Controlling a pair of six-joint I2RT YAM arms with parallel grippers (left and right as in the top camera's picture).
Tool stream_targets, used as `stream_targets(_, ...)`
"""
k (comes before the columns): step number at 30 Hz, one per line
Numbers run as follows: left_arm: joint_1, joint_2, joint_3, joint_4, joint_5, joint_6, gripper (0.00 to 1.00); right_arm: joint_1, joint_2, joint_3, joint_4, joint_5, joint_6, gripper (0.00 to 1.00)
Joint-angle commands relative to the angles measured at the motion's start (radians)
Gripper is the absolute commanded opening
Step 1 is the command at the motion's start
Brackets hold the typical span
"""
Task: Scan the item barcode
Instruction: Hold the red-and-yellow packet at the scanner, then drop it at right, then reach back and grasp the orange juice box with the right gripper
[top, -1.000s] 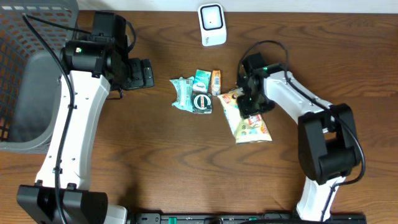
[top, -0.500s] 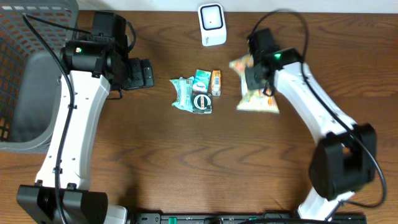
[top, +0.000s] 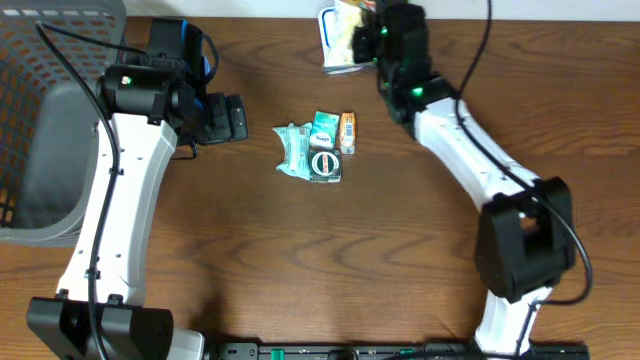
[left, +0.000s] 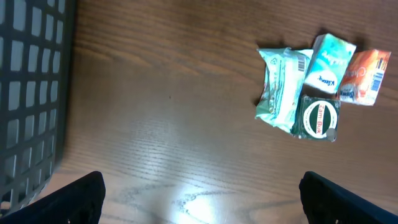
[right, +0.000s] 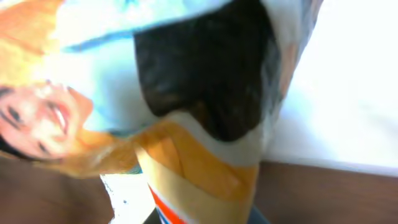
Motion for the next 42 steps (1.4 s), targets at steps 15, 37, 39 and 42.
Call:
stream_targets(15,0.002,0.008,-0.002,-0.003,-0.006,0.005,0.98,-0.068,0.169,0.241,-0.026,0.098,-0.043,0.01)
stream_targets(37,0.002,0.008,-0.002,-0.003,-0.005,0.005,0.98,-0.572,0.095,0.255,-0.9,0.24,-0.332,0.99)
stream_targets(39,0.002,0.008,-0.002,-0.003,-0.005,0.005,0.98,-0.553,0.09,0.255,-0.924,0.092,-0.309,0.99)
stream_targets(42,0.002,0.008,-0.002,-0.003,-0.005,0.005,0.98,-0.508,0.082,0.255,-0.931,-0.245,-0.222,0.99)
